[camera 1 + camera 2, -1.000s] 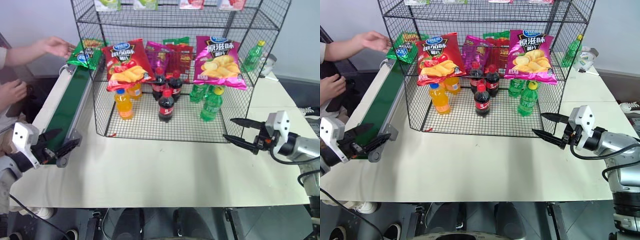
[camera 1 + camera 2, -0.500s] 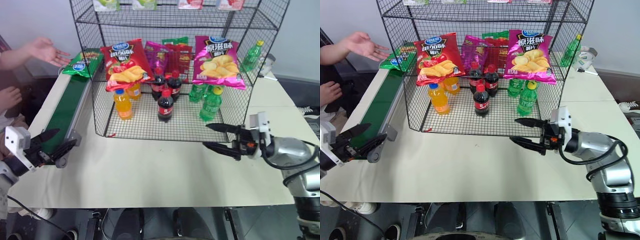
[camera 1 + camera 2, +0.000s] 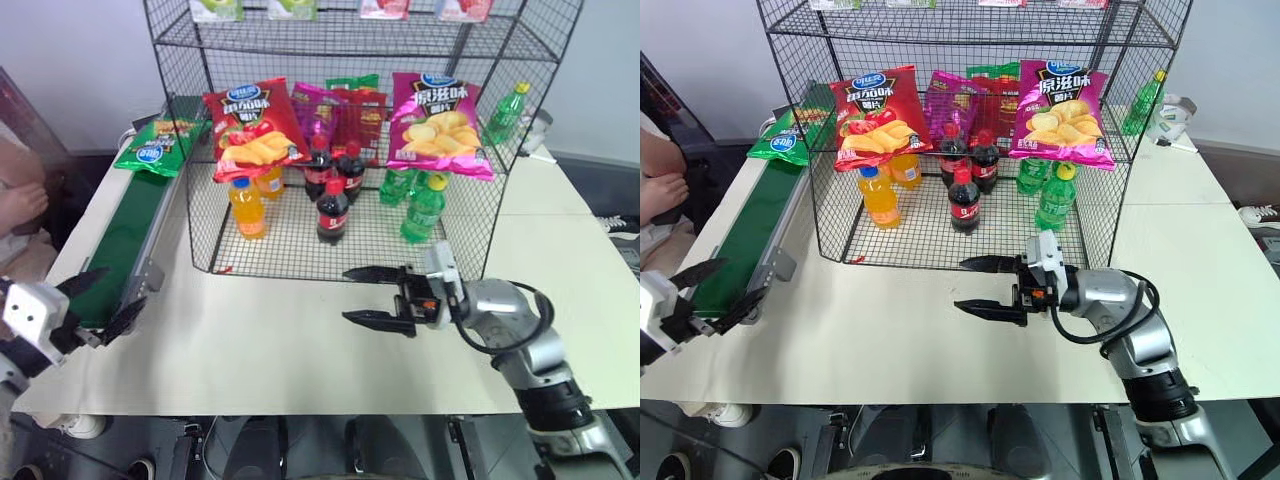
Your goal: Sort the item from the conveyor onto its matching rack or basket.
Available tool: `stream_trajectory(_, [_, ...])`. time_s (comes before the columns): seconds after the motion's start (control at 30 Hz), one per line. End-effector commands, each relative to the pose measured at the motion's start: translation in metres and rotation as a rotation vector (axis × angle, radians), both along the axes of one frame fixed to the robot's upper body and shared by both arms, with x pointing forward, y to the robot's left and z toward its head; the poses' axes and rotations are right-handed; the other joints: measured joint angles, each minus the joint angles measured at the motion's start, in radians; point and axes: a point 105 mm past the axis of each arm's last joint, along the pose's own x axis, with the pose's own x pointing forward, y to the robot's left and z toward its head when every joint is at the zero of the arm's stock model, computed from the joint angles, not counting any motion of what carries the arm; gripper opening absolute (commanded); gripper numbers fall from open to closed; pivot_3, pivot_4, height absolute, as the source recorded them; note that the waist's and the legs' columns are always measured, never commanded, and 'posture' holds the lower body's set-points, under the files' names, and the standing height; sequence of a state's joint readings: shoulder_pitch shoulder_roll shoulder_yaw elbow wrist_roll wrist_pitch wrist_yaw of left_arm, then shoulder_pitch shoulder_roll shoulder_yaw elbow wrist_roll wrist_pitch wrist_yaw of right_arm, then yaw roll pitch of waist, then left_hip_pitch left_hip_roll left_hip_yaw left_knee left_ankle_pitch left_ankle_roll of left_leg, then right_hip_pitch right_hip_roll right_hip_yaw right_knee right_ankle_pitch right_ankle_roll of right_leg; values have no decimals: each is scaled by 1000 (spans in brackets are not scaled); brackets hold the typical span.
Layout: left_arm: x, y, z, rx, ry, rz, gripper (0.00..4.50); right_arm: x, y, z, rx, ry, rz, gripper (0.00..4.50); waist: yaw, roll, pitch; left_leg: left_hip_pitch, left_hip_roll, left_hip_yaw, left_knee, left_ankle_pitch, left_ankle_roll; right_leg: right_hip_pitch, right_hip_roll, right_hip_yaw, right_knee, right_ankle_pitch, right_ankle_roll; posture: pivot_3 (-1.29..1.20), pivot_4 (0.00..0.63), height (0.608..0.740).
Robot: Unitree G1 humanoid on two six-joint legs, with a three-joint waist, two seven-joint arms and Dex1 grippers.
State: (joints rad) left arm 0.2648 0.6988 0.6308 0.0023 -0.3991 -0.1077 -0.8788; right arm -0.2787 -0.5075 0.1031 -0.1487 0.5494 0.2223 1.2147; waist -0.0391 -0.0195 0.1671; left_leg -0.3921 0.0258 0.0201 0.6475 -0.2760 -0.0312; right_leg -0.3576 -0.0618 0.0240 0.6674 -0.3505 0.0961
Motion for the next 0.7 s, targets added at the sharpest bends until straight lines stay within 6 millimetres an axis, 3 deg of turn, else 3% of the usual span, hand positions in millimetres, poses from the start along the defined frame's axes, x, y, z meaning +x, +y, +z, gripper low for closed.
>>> stream_trajectory(0.03, [-13,2,10,177,-71,13,4500,1,1,3,-1,-42,17,3293,-2,0,0,0,0,0,0,0,0,0,0,0,0,0,0,0,150,739])
stream_trajectory(0.17, [-24,1,5,352,-104,17,4500,4,5,5,15,-30,25,3293,-6,0,0,0,0,0,-2,0,0,-1,0,0,-1,0,0,0,150,739])
stream_trajectory(0.3, [-37,9,2,605,-159,54,4500,8,6,7,33,-16,23,4466,-5,0,0,0,0,0,-2,0,0,-1,0,0,-1,0,-1,0,150,739])
stream_trajectory(0.47, [-55,33,-2,739,-163,151,4500,5,10,2,-17,-70,40,4466,-6,0,0,0,0,0,-3,0,0,-1,0,0,-2,0,-1,0,150,739])
stream_trajectory(0.6, [-63,41,-10,901,-140,134,4500,5,14,2,-20,-102,36,4466,-5,0,0,0,0,0,-3,0,0,-1,0,0,-2,0,-1,0,150,739])
stream_trajectory(0.7, [-67,49,-19,926,-113,141,4500,7,14,4,-9,-92,34,4466,-5,0,0,0,0,1,-3,0,0,0,0,0,-2,0,-1,0,150,739])
